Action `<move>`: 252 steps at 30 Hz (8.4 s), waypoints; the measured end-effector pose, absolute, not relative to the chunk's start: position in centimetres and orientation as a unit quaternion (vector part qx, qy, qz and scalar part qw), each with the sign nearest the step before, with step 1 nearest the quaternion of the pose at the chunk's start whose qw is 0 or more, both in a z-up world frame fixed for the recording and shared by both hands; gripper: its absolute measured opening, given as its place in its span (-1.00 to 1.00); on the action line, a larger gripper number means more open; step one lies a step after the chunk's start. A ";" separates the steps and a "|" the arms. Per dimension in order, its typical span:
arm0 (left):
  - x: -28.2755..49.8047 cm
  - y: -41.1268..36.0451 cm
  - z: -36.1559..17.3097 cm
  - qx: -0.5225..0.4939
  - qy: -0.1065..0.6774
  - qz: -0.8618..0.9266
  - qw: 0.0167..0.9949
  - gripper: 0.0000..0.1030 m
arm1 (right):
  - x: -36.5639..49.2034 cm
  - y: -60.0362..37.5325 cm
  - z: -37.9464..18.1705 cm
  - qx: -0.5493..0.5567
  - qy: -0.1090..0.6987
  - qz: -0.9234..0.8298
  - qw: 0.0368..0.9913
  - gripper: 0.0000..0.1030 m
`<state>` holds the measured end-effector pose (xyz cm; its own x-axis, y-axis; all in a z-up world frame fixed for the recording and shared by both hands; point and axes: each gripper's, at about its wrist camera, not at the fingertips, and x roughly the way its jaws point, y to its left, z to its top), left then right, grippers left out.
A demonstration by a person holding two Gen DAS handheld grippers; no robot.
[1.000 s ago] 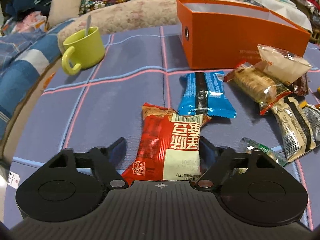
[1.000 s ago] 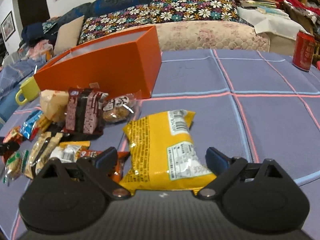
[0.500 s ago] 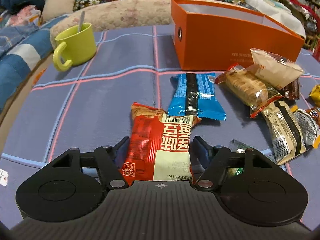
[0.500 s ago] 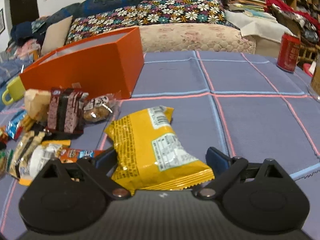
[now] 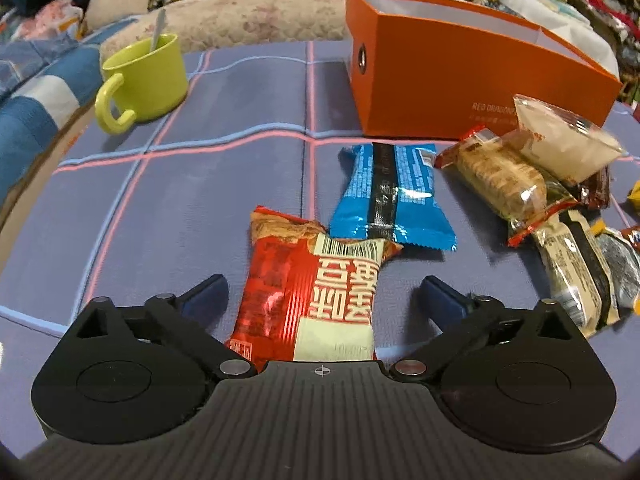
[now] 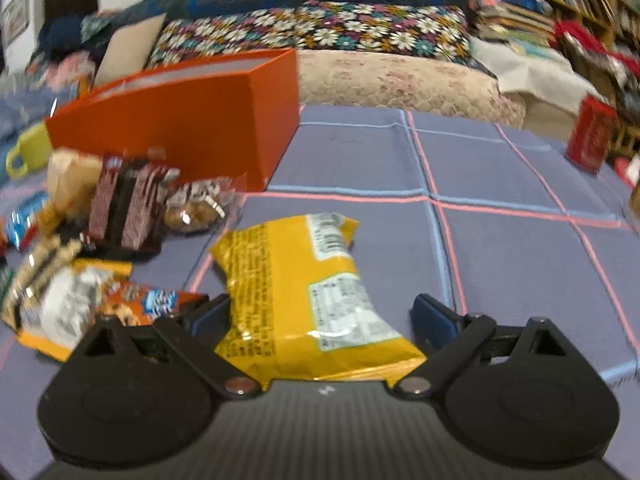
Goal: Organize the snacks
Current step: 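Grip the red-and-white packet with the left tool while the right tool grips the yellow chip bag, then carry both packets over the orange box and open both tools to drop them, then reach the left tool to the green-banded biscuit while the right tool reaches the cookie packet, then close the left tool on the green-banded biscuit while the right tool grips the cookie packet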
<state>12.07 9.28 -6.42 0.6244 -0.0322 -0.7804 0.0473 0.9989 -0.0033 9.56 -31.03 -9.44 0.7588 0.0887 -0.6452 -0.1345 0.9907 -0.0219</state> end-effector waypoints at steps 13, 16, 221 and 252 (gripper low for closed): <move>11.5 9.2 -6.5 0.029 0.424 -0.066 0.903 0.50 | 10.5 -30.7 -9.0 -0.026 0.355 0.059 0.933 0.82; 11.2 9.5 -6.6 0.029 0.424 -0.068 0.903 0.50 | 10.3 -30.5 -9.1 -0.032 0.355 0.059 0.932 0.78; 6.5 3.7 -6.2 0.063 0.394 -0.116 0.909 -0.27 | 2.8 -28.7 -7.9 0.001 0.344 0.073 0.936 0.23; 6.8 3.1 -6.6 0.047 0.404 -0.107 0.907 0.32 | 3.1 -27.8 -8.1 -0.005 0.346 0.071 0.936 0.23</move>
<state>6.83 3.09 -6.65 0.6506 -0.1565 -0.7431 0.2318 0.9728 -0.0019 3.15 -27.84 -8.06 0.7510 0.1297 -0.6474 -0.1360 0.9899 0.0406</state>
